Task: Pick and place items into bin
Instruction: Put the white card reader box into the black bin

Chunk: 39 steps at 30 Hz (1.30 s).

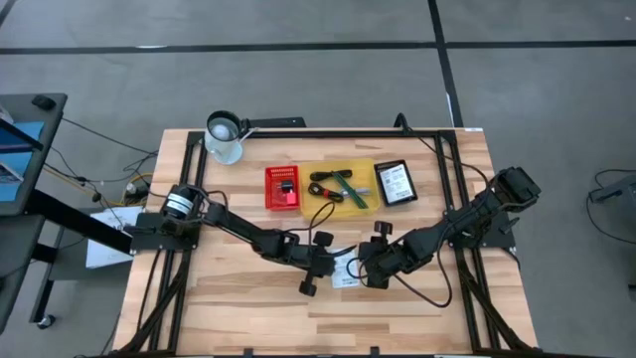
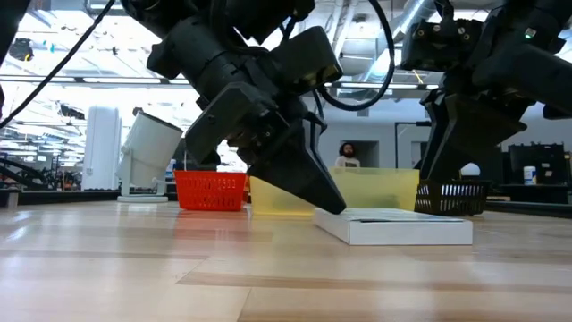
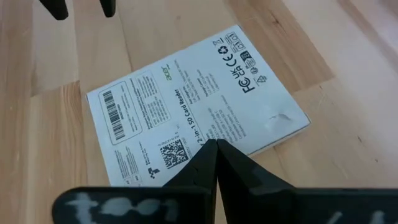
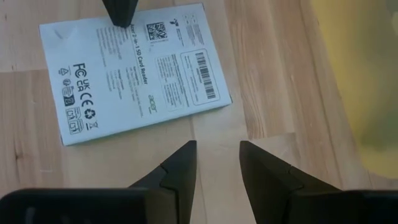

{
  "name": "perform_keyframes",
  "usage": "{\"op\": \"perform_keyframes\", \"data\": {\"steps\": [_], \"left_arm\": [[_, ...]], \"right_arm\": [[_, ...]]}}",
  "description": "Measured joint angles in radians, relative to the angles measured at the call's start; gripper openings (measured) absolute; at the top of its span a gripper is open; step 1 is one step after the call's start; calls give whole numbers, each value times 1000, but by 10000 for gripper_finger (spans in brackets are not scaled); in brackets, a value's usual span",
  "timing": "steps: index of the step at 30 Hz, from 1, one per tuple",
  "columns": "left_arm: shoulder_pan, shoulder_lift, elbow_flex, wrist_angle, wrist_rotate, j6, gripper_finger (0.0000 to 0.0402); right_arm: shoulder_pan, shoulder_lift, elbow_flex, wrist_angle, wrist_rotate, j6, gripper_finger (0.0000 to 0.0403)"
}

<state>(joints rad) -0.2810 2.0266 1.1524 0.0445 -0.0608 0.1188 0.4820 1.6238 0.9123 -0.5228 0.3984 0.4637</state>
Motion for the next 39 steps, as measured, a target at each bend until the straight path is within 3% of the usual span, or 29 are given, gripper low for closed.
{"op": "perform_keyframes", "data": {"steps": [27, 39], "left_arm": [[-56, 3, -42, 45, -19, -159, 0], [-95, 0, -43, 37, -129, -165, 0]], "right_arm": [[2, 0, 0, 0, 28, -19, 169], [1, 0, 0, 0, 49, -19, 167]]}}
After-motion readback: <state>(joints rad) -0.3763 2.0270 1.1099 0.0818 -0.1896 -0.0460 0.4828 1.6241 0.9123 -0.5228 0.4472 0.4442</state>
